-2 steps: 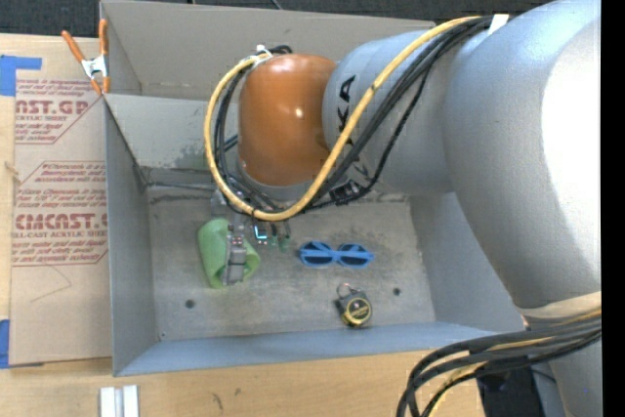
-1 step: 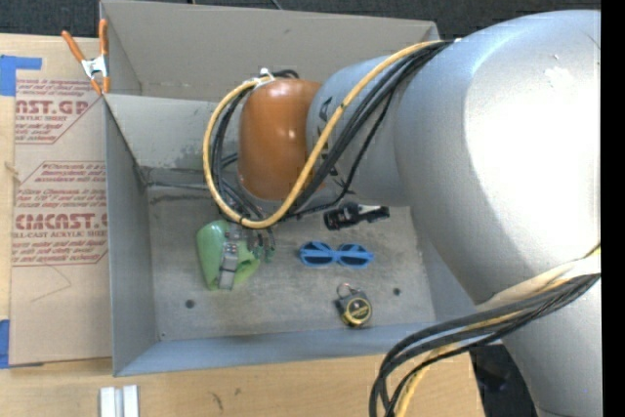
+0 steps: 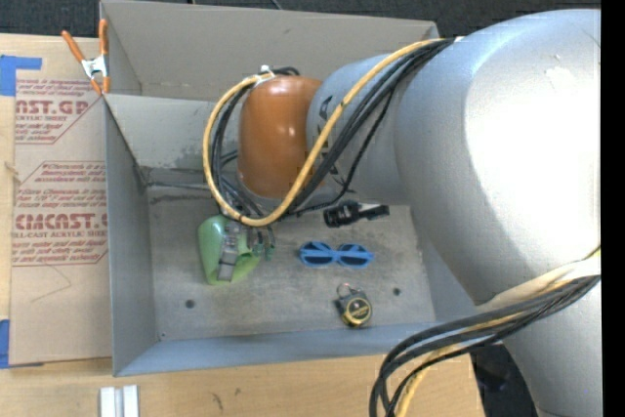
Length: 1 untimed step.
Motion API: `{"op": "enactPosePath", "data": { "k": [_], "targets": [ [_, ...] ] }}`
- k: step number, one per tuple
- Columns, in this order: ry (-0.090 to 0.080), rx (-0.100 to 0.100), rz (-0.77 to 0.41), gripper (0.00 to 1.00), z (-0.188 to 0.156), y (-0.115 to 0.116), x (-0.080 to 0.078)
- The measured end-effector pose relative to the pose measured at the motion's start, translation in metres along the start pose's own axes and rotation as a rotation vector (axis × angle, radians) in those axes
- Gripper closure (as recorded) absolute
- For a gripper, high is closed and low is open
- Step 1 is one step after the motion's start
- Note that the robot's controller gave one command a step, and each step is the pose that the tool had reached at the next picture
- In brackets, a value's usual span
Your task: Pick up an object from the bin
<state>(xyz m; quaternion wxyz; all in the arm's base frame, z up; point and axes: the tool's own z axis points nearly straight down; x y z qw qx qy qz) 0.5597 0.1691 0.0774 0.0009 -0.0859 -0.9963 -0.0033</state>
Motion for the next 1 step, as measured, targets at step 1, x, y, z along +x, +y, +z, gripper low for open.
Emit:
{"op": "enactPosePath", "data": {
  "k": [1],
  "targets": [
    [-0.01,0.002,0.021,1.0,-0.1355,-0.0059,-0.0058]
  ]
}}
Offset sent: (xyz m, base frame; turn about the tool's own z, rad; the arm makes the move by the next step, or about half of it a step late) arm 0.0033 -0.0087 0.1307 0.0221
